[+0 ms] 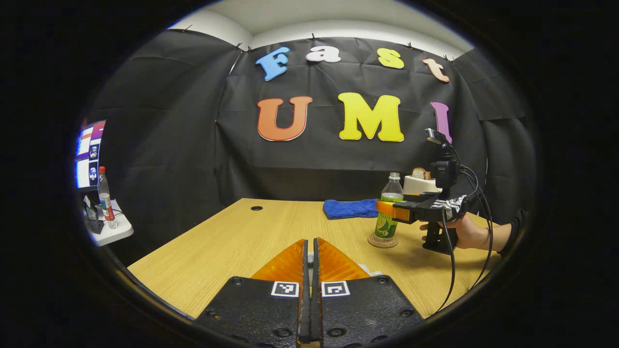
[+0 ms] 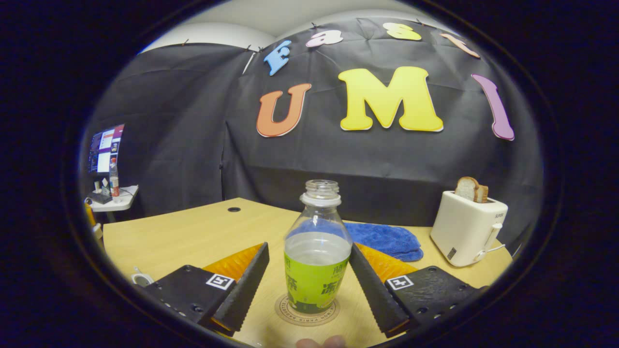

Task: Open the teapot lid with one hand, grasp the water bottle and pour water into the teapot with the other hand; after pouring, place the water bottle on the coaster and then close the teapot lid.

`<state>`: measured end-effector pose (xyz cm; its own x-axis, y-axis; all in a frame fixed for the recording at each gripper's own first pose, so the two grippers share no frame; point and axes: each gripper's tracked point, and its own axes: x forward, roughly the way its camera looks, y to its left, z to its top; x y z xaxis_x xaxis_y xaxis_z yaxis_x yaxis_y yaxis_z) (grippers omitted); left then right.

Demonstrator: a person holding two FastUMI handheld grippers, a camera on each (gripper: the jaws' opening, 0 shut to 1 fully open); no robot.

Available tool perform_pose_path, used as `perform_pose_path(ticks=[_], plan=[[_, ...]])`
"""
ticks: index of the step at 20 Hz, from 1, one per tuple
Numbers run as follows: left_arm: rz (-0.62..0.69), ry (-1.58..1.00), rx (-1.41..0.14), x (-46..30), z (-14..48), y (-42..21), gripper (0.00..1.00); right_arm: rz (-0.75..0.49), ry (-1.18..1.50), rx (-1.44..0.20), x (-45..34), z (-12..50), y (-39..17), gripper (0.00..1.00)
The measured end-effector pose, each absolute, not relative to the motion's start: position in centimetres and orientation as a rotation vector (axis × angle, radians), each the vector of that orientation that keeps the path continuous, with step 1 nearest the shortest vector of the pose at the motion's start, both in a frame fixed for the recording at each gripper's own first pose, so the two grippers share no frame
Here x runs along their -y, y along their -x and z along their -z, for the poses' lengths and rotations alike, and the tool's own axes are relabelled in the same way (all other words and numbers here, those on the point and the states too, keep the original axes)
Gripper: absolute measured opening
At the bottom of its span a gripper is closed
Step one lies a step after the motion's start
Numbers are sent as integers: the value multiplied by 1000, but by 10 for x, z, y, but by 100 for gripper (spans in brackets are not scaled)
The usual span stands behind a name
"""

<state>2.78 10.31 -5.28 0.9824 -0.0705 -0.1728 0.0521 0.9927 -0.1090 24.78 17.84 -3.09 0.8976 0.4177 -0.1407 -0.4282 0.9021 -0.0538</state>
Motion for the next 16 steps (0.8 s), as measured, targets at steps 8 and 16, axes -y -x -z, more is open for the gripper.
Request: perform_pose_path(ticks=[8, 16], plan=[[116, 97, -143, -65, 55, -44, 3, -365, 42, -85, -119, 6, -193, 97], [148, 67, -188, -40, 90, -65, 3, -232, 10, -29, -46, -5, -119, 95]])
